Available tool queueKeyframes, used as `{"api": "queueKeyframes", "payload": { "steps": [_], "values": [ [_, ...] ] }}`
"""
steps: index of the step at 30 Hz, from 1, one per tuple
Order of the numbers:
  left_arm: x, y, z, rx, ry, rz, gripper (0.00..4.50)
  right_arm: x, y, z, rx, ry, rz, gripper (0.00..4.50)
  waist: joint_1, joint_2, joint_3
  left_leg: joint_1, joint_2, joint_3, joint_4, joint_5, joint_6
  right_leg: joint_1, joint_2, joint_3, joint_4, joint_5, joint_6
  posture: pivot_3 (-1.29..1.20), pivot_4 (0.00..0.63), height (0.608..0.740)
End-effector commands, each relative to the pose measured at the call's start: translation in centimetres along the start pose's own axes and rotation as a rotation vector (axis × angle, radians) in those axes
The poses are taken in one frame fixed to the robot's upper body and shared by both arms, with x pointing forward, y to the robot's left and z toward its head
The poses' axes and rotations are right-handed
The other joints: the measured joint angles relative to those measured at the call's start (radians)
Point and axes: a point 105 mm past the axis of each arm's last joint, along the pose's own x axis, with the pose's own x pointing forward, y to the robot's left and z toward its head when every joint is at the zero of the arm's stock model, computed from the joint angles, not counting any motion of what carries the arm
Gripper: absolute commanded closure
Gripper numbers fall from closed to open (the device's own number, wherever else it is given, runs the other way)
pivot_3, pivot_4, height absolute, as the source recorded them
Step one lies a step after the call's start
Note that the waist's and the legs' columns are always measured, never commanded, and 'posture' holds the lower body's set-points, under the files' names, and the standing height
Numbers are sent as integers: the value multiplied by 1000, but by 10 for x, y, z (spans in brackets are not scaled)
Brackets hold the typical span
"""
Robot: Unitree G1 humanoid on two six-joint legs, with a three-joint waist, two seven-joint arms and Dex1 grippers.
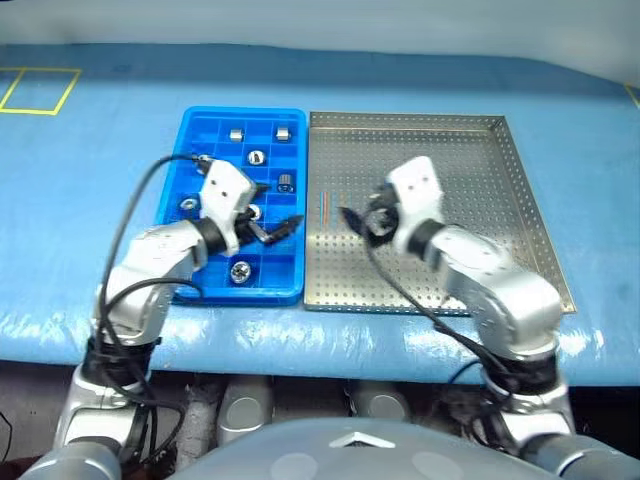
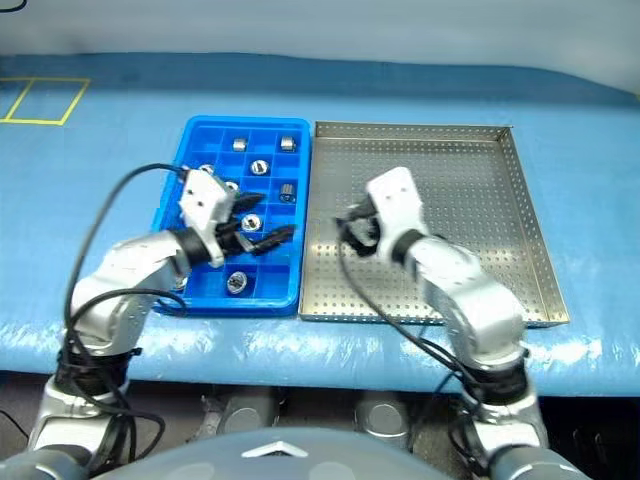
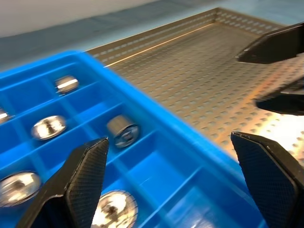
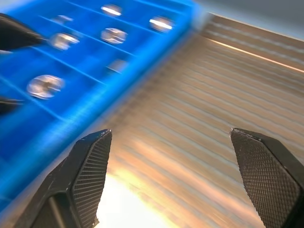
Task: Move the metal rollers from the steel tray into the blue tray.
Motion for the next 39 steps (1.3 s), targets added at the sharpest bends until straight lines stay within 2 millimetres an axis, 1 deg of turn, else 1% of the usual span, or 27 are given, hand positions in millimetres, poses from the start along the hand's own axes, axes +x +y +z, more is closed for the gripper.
{"api": "queueKeyframes", "payload": {
  "steps": [1, 3, 4, 7, 13, 19, 23, 26, 31, 32, 34, 36, 38, 39],
  "values": [
    [14, -15, 12, 27, -52, -97, 0, -26, -30, -3, -19, 19, -138, 311, -19, 1, 0, 0, 0, 0, 0, 0, 0, 0, 1, 0, 0, 0, 0, -115, 150, 740],
    [17, -19, 13, 29, -56, -120, 0, -34, -38, -10, -23, 50, -170, 311, -45, 1, 0, 1, 1, 0, 0, 0, 0, 0, 1, 1, 1, -2, 3, -127, 150, 740],
    [20, -21, 14, 35, -58, -133, 0, -39, -44, -16, -8, 77, -198, 311, -54, 1, -1, 2, 1, 1, 0, 0, 1, 0, 2, 1, 1, -2, 3, -136, 150, 740],
    [25, -27, 17, 46, -68, -160, 0, -49, -55, -34, 59, 132, -234, 311, -69, 1, -1, 3, 2, 1, 1, 0, 1, 1, 2, 2, 2, -2, 4, -144, 150, 740],
    [27, -32, 18, 64, -74, -173, 0, -52, -59, -61, 152, 209, -257, 311, -82, 2, -1, 3, 1, 2, 5, 0, 1, 3, 2, 3, 3, -1, 6, -132, 150, 740],
    [23, -30, 17, 66, -73, -159, 0, -51, -58, -76, 232, 246, -241, 311, -79, 2, -1, 3, 1, 3, 6, 0, 1, 3, 2, 5, 2, 0, 7, -113, 150, 740],
    [21, -28, 17, 68, -74, -145, 0, -49, -65, -87, 271, 282, -274, 311, -76, 2, -1, 3, 1, 3, 6, 0, 1, 3, 2, 5, 2, 0, 7, -101, 150, 740],
    [20, -27, 18, 73, -79, -135, 0, -48, -68, -88, 274, 295, -285, 920, -75, 2, -1, 3, 1, 3, 6, 0, 1, 3, 2, 5, 2, 0, 7, -94, 150, 740],
    [17, -25, 18, 74, -80, -118, 0, -48, -67, -89, 259, 315, -264, 2585, -74, 2, -1, 3, 1, 3, 6, 0, 1, 3, 2, 5, 2, 0, 7, -89, 150, 740],
    [17, -24, 17, 74, -79, -113, 0, -48, -67, -89, 259, 315, -262, 2803, -73, 2, -1, 3, 1, 3, 6, 0, 1, 3, 2, 5, 2, 0, 7, -89, 150, 740],
    [16, -22, 17, 75, -78, -105, 0, -47, -67, -85, 253, 302, -259, 2799, -70, 2, -1, 3, 1, 3, 6, 0, 1, 3, 2, 5, 2, 0, 7, -85, 150, 740],
    [14, -18, 20, 82, -86, -83, 0, -43, -60, -72, 242, 248, -226, 2799, -68, 2, -1, 3, 1, 3, 6, 0, 1, 3, 2, 5, 2, 0, 7, -83, 150, 740],
    [9, -7, 25, 97, -100, -33, 0, -35, -46, -54, 216, 174, -158, 2799, -70, 2, -1, 3, 1, 3, 6, 0, 1, 2, 2, 5, 2, 0, 7, -82, 150, 740],
    [1, 6, 29, 115, -104, 22, 0, -27, -32, -39, 208, 120, -92, 2799, -73, 2, -1, 3, 1, 3, 6, 0, 1, 2, 2, 5, 2, 0, 7, -78, 150, 740]
  ]
}}
